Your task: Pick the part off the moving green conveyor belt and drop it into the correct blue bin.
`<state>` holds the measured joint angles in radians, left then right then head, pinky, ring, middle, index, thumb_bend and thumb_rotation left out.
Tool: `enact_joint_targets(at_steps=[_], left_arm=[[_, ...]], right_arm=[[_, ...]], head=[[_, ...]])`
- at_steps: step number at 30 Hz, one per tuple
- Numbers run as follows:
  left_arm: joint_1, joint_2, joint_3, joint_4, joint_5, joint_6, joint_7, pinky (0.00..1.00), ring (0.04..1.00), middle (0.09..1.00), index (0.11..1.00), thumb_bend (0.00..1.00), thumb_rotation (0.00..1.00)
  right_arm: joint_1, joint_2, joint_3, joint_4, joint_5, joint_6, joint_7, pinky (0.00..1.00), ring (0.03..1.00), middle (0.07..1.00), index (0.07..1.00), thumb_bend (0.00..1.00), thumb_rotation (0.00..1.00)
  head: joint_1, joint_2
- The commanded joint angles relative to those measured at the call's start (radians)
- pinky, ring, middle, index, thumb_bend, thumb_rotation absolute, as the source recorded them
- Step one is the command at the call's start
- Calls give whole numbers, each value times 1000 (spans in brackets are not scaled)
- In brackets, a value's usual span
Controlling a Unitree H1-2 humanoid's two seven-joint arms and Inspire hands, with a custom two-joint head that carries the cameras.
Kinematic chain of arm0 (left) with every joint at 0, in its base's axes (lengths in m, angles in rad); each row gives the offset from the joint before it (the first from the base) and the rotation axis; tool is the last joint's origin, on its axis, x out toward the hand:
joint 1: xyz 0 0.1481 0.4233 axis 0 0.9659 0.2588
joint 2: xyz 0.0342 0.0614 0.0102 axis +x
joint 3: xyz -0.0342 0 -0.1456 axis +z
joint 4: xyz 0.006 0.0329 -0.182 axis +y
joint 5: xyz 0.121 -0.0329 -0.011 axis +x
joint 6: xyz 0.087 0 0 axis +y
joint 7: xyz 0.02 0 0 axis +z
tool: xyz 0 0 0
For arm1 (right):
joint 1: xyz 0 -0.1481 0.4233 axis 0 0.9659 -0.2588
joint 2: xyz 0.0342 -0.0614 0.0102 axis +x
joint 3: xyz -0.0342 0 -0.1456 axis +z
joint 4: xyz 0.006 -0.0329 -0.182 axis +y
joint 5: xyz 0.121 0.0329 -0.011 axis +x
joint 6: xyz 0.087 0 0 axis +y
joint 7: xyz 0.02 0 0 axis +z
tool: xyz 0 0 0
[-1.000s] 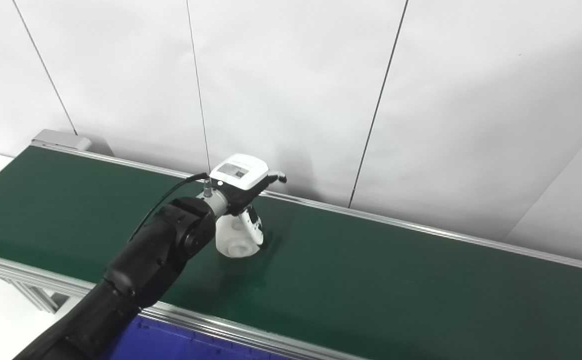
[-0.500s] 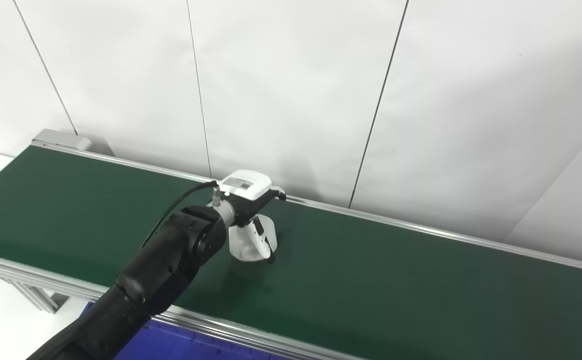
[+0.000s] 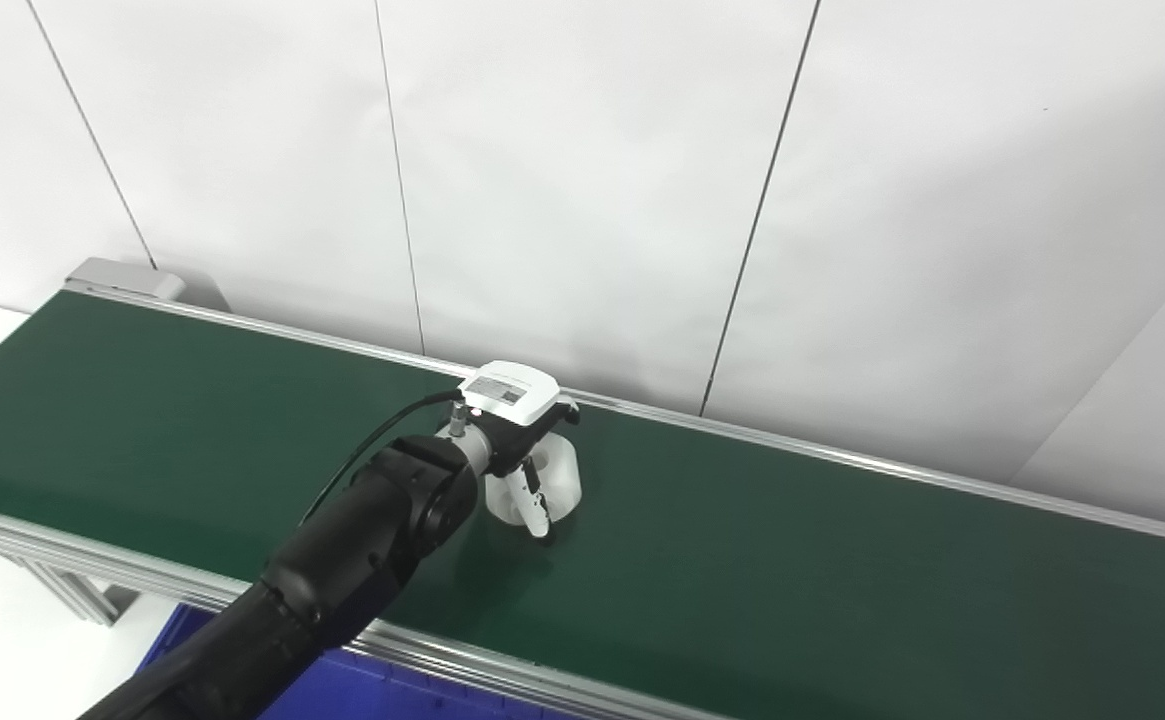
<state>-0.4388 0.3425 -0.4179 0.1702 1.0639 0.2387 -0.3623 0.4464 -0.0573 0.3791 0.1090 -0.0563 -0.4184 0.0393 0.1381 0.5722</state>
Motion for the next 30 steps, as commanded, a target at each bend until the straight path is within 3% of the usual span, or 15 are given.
enact_joint_targets(at_steps=[1,4,6,8,14,23,27,30], left_arm=[[-8,-17,27,35,-32,-23,120,588,704,759,727,920,196],[3,-47,43,99,-71,-68,259,470,590,660,631,779,127],[5,-58,46,128,-95,-92,315,408,523,597,516,558,73],[10,-74,53,158,-128,-126,374,373,473,515,496,525,17],[22,-105,58,190,-194,-159,447,329,410,450,510,518,0],[32,-99,47,118,-217,-165,452,318,399,446,508,520,0],[49,-75,60,-13,-224,-153,402,370,453,492,486,521,0],[63,-49,73,-129,-234,-156,357,353,435,479,494,521,0]], right_arm=[[14,11,6,-34,5,-51,18,979,960,977,1000,904,1000],[17,12,6,-38,3,-50,17,978,959,976,1000,904,1000],[19,13,6,-41,0,-50,16,972,956,974,1000,906,1000],[20,15,7,-42,1,-49,17,969,956,975,999,904,1000],[23,21,8,-49,-8,-51,18,969,958,975,999,903,1000],[25,31,8,-50,-11,-49,20,955,956,973,994,905,1000],[24,33,9,-53,-2,-50,27,960,958,974,994,905,1000],[26,36,8,-62,2,-45,33,966,959,974,992,912,1000]], head=[[-3,3],[-4,4],[-6,6],[-9,7],[-15,9],[-22,14],[-24,22],[-24,46]])
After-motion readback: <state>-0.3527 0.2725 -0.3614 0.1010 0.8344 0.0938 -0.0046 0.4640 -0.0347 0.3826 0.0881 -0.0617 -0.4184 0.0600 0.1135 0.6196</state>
